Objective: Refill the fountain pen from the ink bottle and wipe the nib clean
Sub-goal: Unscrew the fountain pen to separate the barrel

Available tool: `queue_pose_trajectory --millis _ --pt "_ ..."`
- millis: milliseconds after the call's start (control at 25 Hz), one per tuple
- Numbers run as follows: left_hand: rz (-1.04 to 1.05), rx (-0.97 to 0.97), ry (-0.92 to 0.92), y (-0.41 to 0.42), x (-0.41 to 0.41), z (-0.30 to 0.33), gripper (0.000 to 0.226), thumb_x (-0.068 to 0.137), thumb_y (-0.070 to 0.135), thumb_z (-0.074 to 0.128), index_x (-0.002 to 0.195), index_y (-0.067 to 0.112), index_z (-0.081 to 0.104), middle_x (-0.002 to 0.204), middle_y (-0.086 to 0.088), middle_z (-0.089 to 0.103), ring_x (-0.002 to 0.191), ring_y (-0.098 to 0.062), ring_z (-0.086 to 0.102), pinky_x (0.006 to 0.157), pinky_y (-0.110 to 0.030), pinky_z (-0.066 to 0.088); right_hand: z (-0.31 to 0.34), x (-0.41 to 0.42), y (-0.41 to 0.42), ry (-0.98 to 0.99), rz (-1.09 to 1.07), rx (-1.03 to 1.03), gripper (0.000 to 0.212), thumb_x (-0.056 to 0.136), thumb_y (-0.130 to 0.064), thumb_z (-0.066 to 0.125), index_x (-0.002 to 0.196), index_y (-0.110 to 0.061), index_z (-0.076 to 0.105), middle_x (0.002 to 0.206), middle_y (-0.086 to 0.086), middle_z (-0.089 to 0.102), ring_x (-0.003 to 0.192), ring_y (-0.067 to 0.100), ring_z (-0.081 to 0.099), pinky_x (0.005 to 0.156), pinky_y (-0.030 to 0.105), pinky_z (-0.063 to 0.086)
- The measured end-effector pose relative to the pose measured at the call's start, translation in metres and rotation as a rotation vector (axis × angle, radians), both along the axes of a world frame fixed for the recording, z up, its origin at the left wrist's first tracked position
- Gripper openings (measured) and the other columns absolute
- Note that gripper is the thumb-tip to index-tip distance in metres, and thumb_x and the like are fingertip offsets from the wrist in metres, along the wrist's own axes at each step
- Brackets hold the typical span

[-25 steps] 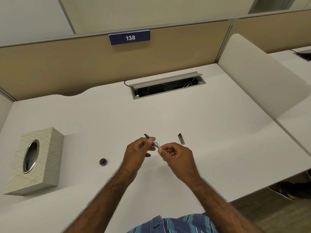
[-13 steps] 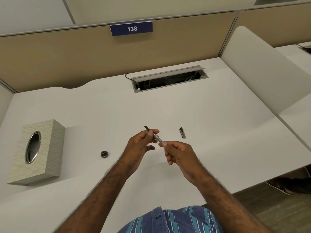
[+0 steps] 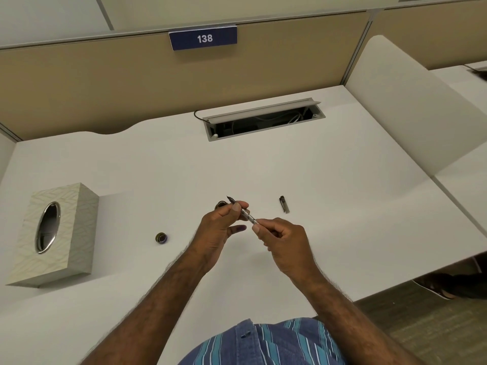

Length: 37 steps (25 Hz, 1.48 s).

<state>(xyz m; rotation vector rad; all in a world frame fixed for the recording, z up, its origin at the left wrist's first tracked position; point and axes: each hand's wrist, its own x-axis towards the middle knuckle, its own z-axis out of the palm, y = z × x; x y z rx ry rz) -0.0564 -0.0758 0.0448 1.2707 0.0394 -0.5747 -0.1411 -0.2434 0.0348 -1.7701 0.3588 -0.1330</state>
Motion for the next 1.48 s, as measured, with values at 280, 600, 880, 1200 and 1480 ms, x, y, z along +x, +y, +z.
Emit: queue_pose_trajectory --millis 280,600,880,1200,1480 --pt "0.029 -0.036 0.050 0.001 0.005 -0.003 0.033 0.093 0.034 0.072 0.115 0.009 0.080 0.116 -0.010 0.072 0.104 -0.022 0.068 0.090 -0.037 0.060 -0.001 0.003 -0.001 -0.003 -0.084 0.014 0.018 0.089 -0.031 0.088 0.102 -0.043 0.082 0.087 -0.016 0.078 0.074 0.012 0.067 0.067 0.020 0.058" --pt "0.031 -0.071 0.057 0.007 0.010 -0.006 0.037 0.084 0.039 0.078 0.113 0.016 0.082 0.109 0.001 0.077 0.096 -0.013 0.069 0.087 -0.031 0.059 0.007 0.001 0.001 0.084 -0.057 0.457 0.009 0.099 -0.019 0.077 0.103 -0.019 0.086 0.085 0.009 0.080 0.073 0.021 0.072 0.065 0.029 0.060" --pt "0.041 -0.062 0.056 0.005 0.010 -0.007 0.036 0.085 0.040 0.077 0.112 0.017 0.082 0.107 0.003 0.077 0.096 -0.013 0.069 0.085 -0.030 0.059 0.009 0.003 -0.004 0.106 -0.062 0.632 0.018 0.090 -0.021 0.085 0.107 -0.015 0.084 0.092 0.009 0.079 0.075 0.021 0.071 0.062 0.031 0.057" --pt "0.033 -0.053 0.046 0.006 0.011 -0.012 0.042 0.081 0.046 0.081 0.114 0.019 0.082 0.110 0.004 0.077 0.094 -0.009 0.071 0.085 -0.028 0.059 0.008 0.005 -0.002 0.114 -0.099 0.593 0.015 0.092 -0.007 0.081 0.105 -0.014 0.084 0.094 0.009 0.079 0.080 0.021 0.073 0.067 0.031 0.061" --pt "0.024 -0.048 0.039 0.008 0.009 -0.014 0.044 0.080 0.048 0.080 0.114 0.020 0.081 0.110 0.003 0.077 0.097 -0.010 0.071 0.085 -0.028 0.059 0.006 0.001 -0.002 0.156 -0.075 0.604 0.011 0.097 -0.010 0.077 0.104 -0.013 0.084 0.094 0.013 0.081 0.081 0.021 0.074 0.068 0.029 0.062"
